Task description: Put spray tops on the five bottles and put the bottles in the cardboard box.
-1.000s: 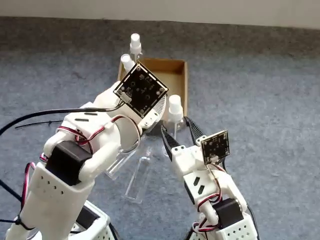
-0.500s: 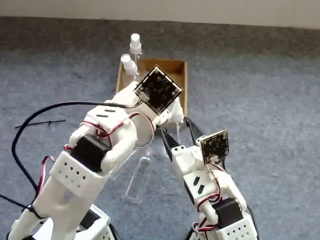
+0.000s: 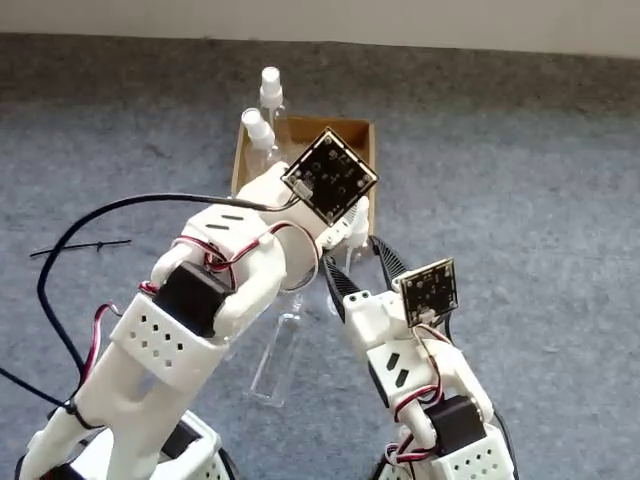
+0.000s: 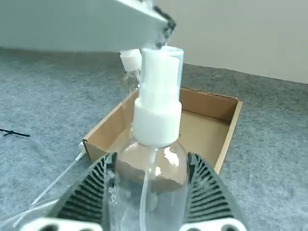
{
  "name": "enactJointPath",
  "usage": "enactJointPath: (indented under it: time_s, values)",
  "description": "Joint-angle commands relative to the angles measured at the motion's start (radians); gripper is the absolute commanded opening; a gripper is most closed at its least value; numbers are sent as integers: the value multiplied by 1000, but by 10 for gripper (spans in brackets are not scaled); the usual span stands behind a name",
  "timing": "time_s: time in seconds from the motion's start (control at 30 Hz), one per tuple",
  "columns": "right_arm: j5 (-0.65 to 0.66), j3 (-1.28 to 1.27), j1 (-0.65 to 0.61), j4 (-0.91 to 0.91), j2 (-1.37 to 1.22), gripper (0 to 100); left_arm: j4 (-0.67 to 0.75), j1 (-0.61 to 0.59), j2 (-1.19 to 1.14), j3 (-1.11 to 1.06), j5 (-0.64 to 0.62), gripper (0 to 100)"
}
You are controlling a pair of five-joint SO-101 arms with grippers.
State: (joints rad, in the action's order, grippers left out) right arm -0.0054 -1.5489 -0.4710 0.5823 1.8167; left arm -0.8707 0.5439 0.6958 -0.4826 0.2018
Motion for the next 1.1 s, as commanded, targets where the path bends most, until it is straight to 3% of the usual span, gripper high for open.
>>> enactJointPath:
  time_s: [0.0,0.2,0.33,0.5,0.8,1.07]
  values:
    - [0,13,10,-27,12,5,-95,4,87,125,11,159]
    - [0,19,13,-27,12,5,-264,-12,240,228,92,188]
    - [37,71,15,-41,-4,5,-321,-151,338,165,68,188]
    - [58,225,15,-91,-166,5,-316,-364,449,-110,40,189]
    - [55,642,2,-225,-805,5,-9,-415,733,-610,-29,194]
    - [54,799,-211,-226,-1041,5,60,-423,915,-805,-52,194]
